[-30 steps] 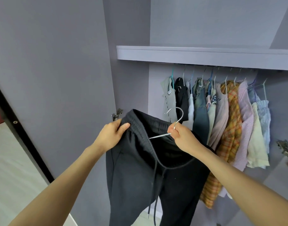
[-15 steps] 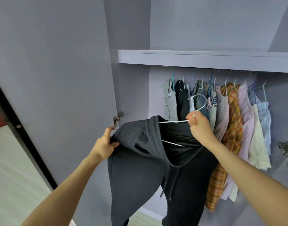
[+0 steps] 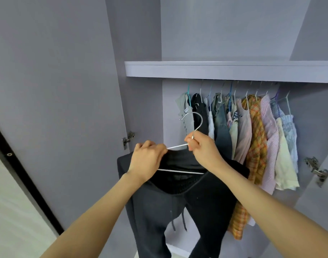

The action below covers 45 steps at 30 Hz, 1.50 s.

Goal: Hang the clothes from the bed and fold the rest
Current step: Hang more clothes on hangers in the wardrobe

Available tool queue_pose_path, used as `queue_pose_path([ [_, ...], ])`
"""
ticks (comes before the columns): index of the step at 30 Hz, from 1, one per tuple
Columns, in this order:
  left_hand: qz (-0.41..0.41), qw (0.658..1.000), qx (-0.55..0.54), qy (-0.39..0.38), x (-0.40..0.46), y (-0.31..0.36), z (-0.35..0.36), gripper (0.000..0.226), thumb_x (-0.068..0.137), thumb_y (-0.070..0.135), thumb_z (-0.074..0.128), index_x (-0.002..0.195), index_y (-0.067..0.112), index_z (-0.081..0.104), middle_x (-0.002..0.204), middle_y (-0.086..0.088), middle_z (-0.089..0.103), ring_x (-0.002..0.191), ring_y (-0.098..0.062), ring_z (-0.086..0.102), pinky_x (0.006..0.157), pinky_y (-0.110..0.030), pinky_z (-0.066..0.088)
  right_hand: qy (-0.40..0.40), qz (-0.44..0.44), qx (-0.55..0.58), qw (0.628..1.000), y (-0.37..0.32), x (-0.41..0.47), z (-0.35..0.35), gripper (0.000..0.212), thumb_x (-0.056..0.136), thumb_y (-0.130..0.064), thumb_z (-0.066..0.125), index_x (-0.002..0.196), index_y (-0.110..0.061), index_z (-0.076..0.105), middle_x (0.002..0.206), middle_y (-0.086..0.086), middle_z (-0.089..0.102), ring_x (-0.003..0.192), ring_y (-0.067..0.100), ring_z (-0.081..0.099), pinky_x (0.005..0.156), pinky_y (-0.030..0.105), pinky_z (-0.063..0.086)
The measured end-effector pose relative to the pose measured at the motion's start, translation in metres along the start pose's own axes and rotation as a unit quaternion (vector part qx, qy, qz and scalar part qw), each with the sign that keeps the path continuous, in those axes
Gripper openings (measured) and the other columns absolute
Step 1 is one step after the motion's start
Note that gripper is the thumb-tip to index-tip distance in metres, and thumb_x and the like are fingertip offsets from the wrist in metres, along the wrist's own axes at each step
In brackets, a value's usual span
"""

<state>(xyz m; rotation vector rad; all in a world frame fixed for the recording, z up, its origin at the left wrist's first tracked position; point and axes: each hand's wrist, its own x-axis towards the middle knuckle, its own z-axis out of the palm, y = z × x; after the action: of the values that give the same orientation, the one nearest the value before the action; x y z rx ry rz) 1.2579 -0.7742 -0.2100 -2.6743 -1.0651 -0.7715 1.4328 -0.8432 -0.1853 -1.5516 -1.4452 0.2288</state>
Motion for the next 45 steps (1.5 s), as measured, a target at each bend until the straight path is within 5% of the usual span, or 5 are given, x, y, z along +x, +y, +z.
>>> queue_pose_path([
  [8,-0.087,0.988,-0.078,0.101,-0.005,0.004,0.005,0.016,0.088,-0.002,0.054,0.08,0.007,0.065,0.06,-0.006,0.06,0.064,-0.028,0.054,0.09,-0.041,0.041,0.06,0.071,-0.328,0.94,0.038,-0.043,-0.007,0.055,0.087,-0.046,0.053,0.135,-0.025,0.037,0.116,0.001,0.05,0.112,0.023,0.047,0.09,0.039,0.038],
  [18,-0.103,0.991,0.026,0.079,-0.01,0.007,0.009,0.03,0.059,-0.017,0.071,0.069,0.011,0.068,0.043,-0.001,0.05,0.04,-0.023,0.047,0.066,-0.035,0.036,0.175,0.084,-0.143,0.97,0.037,-0.017,-0.03,0.017,0.084,-0.011,0.054,0.1,-0.012,0.06,0.063,-0.005,0.051,0.07,0.023,0.056,0.061,0.028,0.035],
  [24,-0.153,0.981,-0.013,0.121,-0.003,-0.011,0.008,0.023,0.069,-0.015,0.066,0.072,0.007,0.069,0.05,-0.005,0.057,0.045,-0.028,0.054,0.075,-0.037,0.04,-0.248,0.041,-0.093,0.963,0.059,-0.08,-0.002,0.025,0.087,-0.007,0.047,0.096,-0.016,0.069,0.07,-0.015,0.06,0.061,-0.006,0.057,0.061,0.013,0.041],
  [31,-0.072,0.983,-0.113,0.125,-0.01,-0.028,0.0,0.014,0.09,-0.001,0.055,0.085,0.0,0.068,0.065,-0.003,0.063,0.058,-0.026,0.058,0.104,-0.045,0.032,-0.057,-0.015,-0.315,0.947,0.07,-0.024,-0.033,0.049,0.094,-0.02,0.048,0.141,-0.017,0.035,0.138,0.003,0.044,0.129,0.021,0.038,0.106,0.038,0.028],
  [45,-0.374,0.91,-0.173,0.043,-0.006,-0.044,0.004,0.047,0.091,0.012,0.046,0.137,0.02,0.037,0.121,-0.019,0.044,0.099,-0.037,0.046,0.081,-0.046,0.041,0.014,-0.056,-0.277,0.959,0.066,-0.04,-0.047,0.018,0.097,-0.014,0.043,0.101,-0.002,0.057,0.054,-0.001,0.047,0.051,0.029,0.055,0.048,0.033,0.034],
])
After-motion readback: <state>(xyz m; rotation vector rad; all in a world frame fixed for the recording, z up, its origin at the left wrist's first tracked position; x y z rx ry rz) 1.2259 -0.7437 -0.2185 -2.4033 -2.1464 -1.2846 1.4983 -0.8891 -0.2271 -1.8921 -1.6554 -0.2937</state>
